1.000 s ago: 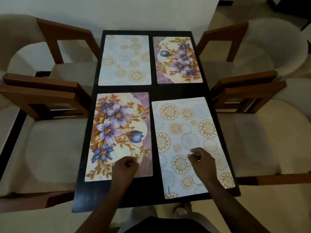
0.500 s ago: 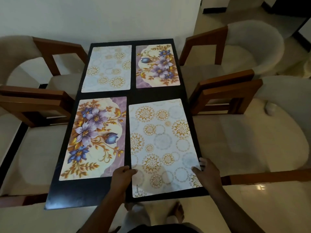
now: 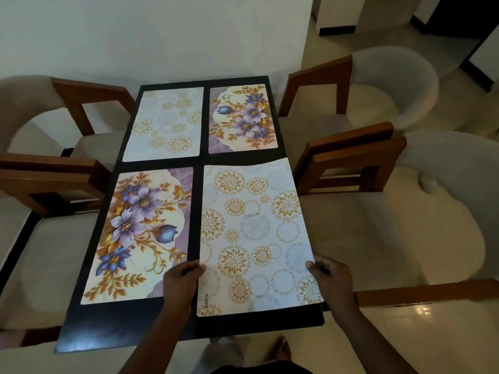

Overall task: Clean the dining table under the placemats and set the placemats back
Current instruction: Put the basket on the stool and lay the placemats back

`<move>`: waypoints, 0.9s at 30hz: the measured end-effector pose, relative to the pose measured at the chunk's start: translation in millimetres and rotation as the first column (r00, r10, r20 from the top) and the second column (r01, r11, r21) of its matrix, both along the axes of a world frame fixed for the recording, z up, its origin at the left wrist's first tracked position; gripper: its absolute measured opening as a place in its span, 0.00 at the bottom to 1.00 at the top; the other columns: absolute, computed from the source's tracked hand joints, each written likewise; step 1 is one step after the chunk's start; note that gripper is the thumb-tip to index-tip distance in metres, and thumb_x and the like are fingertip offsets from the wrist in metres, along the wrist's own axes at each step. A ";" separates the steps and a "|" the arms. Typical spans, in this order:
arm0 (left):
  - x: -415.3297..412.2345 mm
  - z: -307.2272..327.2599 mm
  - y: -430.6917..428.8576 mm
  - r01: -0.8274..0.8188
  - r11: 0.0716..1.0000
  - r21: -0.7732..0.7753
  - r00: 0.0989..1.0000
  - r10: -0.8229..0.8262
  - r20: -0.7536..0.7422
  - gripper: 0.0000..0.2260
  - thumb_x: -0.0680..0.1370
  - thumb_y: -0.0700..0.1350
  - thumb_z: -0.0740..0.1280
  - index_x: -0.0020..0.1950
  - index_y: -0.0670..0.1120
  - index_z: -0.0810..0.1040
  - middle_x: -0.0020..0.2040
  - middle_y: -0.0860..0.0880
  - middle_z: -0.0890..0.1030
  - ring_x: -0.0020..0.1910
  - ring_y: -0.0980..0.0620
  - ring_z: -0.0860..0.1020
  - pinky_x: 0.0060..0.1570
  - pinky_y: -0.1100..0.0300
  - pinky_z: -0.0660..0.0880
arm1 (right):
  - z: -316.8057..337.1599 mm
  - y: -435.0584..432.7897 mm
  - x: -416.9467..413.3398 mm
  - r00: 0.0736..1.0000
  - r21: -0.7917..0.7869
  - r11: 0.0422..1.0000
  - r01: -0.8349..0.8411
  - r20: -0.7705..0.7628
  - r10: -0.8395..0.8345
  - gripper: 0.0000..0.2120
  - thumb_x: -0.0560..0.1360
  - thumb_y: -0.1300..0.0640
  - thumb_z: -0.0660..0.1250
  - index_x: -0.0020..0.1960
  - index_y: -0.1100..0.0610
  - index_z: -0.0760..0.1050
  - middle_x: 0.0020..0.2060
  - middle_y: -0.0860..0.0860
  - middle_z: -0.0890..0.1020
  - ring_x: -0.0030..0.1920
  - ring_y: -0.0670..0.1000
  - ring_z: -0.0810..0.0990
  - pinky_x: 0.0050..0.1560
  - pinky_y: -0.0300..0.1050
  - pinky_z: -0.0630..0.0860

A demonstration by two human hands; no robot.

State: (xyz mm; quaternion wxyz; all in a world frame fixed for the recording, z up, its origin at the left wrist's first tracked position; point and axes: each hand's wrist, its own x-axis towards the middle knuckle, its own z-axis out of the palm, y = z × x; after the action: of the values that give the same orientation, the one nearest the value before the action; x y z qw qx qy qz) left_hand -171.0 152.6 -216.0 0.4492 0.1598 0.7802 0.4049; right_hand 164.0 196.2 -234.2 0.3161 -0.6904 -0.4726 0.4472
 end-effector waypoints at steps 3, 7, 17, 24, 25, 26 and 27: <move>-7.8 -5.4 21.4 -0.031 0.999 0.011 1.000 0.031 -0.003 0.07 0.78 0.36 0.75 0.47 0.48 0.84 0.49 0.47 0.85 0.50 0.42 0.84 0.55 0.44 0.82 | -3.0 14.8 -7.7 1.000 -0.020 1.000 0.013 0.011 -0.013 0.05 0.78 0.58 0.75 0.53 0.54 0.88 0.40 0.39 0.87 0.44 0.36 0.84 0.45 0.31 0.77; -18.7 -15.9 47.1 -0.051 0.996 -0.070 0.998 0.053 0.024 0.06 0.76 0.38 0.77 0.46 0.48 0.85 0.51 0.44 0.86 0.51 0.40 0.85 0.58 0.39 0.82 | -11.9 38.5 -20.8 0.999 -0.091 0.995 0.028 0.034 -0.025 0.09 0.77 0.54 0.76 0.56 0.55 0.87 0.46 0.43 0.87 0.47 0.42 0.85 0.49 0.39 0.79; -37.2 -43.1 63.7 0.008 0.990 -0.137 1.000 -0.011 -0.020 0.04 0.74 0.40 0.79 0.45 0.47 0.87 0.48 0.43 0.88 0.48 0.40 0.86 0.55 0.39 0.84 | -32.2 56.9 -32.9 0.982 -0.190 0.970 0.149 0.146 -0.122 0.08 0.77 0.56 0.77 0.53 0.54 0.81 0.43 0.46 0.82 0.44 0.44 0.80 0.37 0.33 0.69; -39.3 -45.9 63.2 0.026 0.990 -0.138 0.999 -0.031 -0.030 0.06 0.77 0.38 0.77 0.42 0.47 0.84 0.50 0.43 0.87 0.49 0.42 0.84 0.57 0.45 0.83 | -36.8 61.4 -35.7 0.977 -0.195 0.963 0.183 0.146 -0.156 0.08 0.74 0.57 0.79 0.50 0.56 0.81 0.40 0.46 0.82 0.41 0.46 0.80 0.38 0.34 0.71; -38.7 -46.3 61.9 0.021 0.991 -0.134 0.999 -0.026 -0.036 0.06 0.76 0.38 0.77 0.42 0.48 0.85 0.49 0.43 0.87 0.49 0.42 0.85 0.57 0.45 0.83 | -36.8 61.3 -35.9 0.978 -0.196 0.963 0.183 0.139 -0.157 0.08 0.74 0.57 0.79 0.49 0.56 0.81 0.40 0.46 0.82 0.42 0.47 0.80 0.39 0.34 0.71; -38.1 -46.8 61.3 0.013 0.991 -0.131 0.999 -0.019 -0.043 0.07 0.76 0.38 0.77 0.42 0.48 0.85 0.48 0.43 0.87 0.48 0.43 0.85 0.57 0.44 0.83 | -36.8 61.3 -35.8 0.979 -0.195 0.964 0.180 0.131 -0.156 0.08 0.74 0.57 0.79 0.49 0.55 0.81 0.40 0.47 0.82 0.43 0.48 0.81 0.39 0.36 0.72; -37.3 -47.0 60.9 0.008 0.992 -0.127 0.998 -0.015 -0.054 0.07 0.76 0.38 0.77 0.41 0.48 0.85 0.48 0.44 0.87 0.48 0.43 0.85 0.56 0.44 0.83 | -37.2 61.3 -35.2 0.980 -0.192 0.965 0.178 0.127 -0.156 0.08 0.74 0.57 0.79 0.48 0.54 0.81 0.40 0.46 0.82 0.44 0.49 0.82 0.40 0.37 0.73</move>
State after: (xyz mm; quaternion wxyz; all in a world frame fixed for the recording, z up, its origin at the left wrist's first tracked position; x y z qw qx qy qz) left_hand -208.3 213.5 -263.0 0.4393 0.1463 0.8154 0.3474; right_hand 128.8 257.5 -271.4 0.2543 -0.7801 -0.3813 0.4258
